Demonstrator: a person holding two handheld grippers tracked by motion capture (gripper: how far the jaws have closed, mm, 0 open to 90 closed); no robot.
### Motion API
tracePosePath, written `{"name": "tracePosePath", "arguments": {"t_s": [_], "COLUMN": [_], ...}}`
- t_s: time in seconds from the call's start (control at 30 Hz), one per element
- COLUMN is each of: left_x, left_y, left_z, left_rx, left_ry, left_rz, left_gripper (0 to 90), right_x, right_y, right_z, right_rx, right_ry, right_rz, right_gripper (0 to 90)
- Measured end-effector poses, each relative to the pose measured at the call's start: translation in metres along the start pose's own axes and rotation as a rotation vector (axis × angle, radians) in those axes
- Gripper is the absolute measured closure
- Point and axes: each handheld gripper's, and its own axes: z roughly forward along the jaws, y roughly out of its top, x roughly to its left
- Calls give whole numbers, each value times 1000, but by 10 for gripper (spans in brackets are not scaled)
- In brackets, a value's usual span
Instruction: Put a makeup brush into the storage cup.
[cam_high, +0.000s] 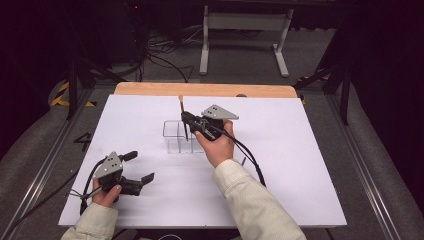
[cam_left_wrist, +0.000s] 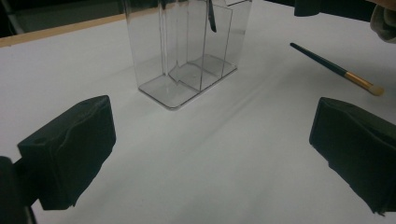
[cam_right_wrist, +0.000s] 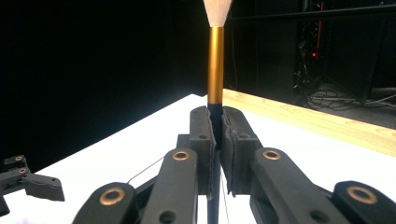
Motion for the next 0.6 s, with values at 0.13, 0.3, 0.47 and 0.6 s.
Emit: {"name": "tracePosePath", "arguments": {"t_s": [0.13,0.3,0.47,0.6], "left_x": [0,0,1,1], "left_y": [0,0,0,1], "left_z": [0,0,0,1], "left_rx": [0,-2,0,0], "left_ry": [-2,0,-1,-4], "left_rz": [1,-1,4,-1], "left_gripper": [10,10,10,10], "right_x": [-3,-6,-8,-10], "right_y": [0,9,18,22], "right_z": [-4,-20,-40,-55], "right_rx": [-12,-36,-45,-50], "right_ry": [13,20,23,22], "right_rz": [57,55,36,19], "right_gripper": [638,542,477,452]}}
